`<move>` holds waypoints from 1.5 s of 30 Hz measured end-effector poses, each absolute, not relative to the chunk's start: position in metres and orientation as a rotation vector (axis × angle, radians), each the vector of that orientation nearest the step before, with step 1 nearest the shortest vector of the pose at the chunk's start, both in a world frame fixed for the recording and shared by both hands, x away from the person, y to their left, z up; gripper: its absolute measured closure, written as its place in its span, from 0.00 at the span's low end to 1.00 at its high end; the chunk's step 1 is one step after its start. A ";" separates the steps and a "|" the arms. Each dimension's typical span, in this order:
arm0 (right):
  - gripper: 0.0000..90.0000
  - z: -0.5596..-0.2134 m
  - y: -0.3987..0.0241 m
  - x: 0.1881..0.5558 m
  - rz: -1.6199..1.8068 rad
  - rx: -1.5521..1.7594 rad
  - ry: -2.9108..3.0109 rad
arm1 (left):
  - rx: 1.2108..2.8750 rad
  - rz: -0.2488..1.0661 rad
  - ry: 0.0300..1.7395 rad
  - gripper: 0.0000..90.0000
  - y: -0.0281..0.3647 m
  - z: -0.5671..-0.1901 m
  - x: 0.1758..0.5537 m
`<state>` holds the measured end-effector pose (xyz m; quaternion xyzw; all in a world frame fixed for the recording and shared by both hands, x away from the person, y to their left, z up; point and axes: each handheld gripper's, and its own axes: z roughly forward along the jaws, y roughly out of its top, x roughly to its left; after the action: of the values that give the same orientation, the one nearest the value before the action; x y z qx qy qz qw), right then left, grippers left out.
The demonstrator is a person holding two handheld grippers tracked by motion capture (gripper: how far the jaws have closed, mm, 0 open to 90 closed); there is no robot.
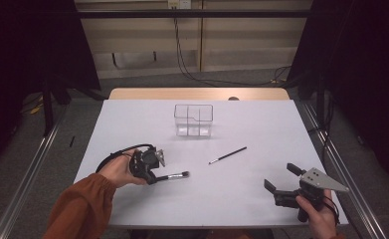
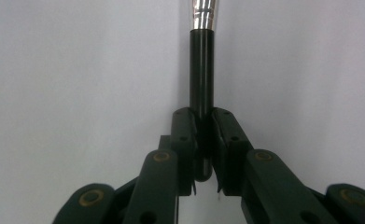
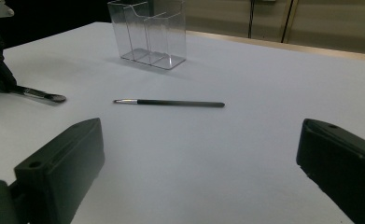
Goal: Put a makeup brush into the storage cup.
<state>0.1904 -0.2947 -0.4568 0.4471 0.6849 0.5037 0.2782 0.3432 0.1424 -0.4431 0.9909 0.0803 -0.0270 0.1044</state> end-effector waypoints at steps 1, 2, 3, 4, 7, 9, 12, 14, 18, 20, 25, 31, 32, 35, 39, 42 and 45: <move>0.00 -0.457 -0.295 0.191 1.350 1.201 1.838 | 2.905 -0.084 0.255 0.89 0.143 -0.444 0.343; 0.00 -0.457 -0.295 0.191 1.351 1.202 1.837 | 2.913 -0.096 0.251 0.89 0.144 -0.442 0.344; 0.00 -0.457 -0.295 0.191 1.351 1.202 1.837 | 2.892 -0.093 0.267 0.89 0.145 -0.443 0.344; 0.00 -0.457 -0.295 0.191 1.351 1.201 1.837 | 2.886 -0.104 0.276 0.89 0.147 -0.443 0.345; 0.00 -0.457 -0.295 0.190 1.352 1.201 1.838 | 2.859 -0.118 0.300 0.89 0.151 -0.443 0.345; 0.00 -0.457 -0.295 0.191 1.352 1.201 1.838 | 2.836 -0.140 0.302 0.89 0.153 -0.442 0.345; 0.00 -0.457 -0.294 0.191 1.352 1.201 1.838 | 2.774 -0.150 0.354 0.89 0.157 -0.442 0.344; 0.00 -0.457 -0.294 0.191 1.350 1.201 1.840 | 2.745 -0.154 0.365 0.89 0.160 -0.441 0.346; 0.00 -0.457 -0.294 0.191 1.350 1.201 1.839 | 2.642 -0.131 0.417 0.89 0.167 -0.437 0.345; 0.00 -0.457 -0.294 0.191 1.351 1.202 1.840 | 2.600 -0.130 0.430 0.89 0.169 -0.434 0.344; 0.00 -0.457 -0.293 0.192 1.353 1.200 1.841 | 2.497 -0.107 0.489 0.89 0.173 -0.431 0.341; 0.00 -0.457 -0.293 0.193 1.356 1.200 1.844 | 2.396 -0.083 0.544 0.89 0.181 -0.432 0.335; 0.00 -0.457 -0.293 0.193 1.357 1.199 1.843 | 2.377 -0.086 0.543 0.89 0.181 -0.432 0.332; 0.00 -0.458 -0.293 0.193 1.353 1.197 1.848 | 2.336 -0.045 0.572 0.89 0.182 -0.430 0.326; 0.00 -0.457 -0.293 0.192 1.352 1.192 1.849 | 2.271 -0.037 0.598 0.89 0.184 -0.434 0.322; 0.00 -0.457 -0.293 0.192 1.355 1.198 1.844 | 2.246 -0.011 0.613 0.89 0.186 -0.437 0.321; 0.00 -0.457 -0.293 0.193 1.350 1.193 1.850 | 2.210 0.005 0.625 0.89 0.190 -0.437 0.318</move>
<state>0.1928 -0.2928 -0.4574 0.4440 0.6886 0.5024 0.2760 0.3184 0.1900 -0.4367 0.8776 0.2482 0.0019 0.4101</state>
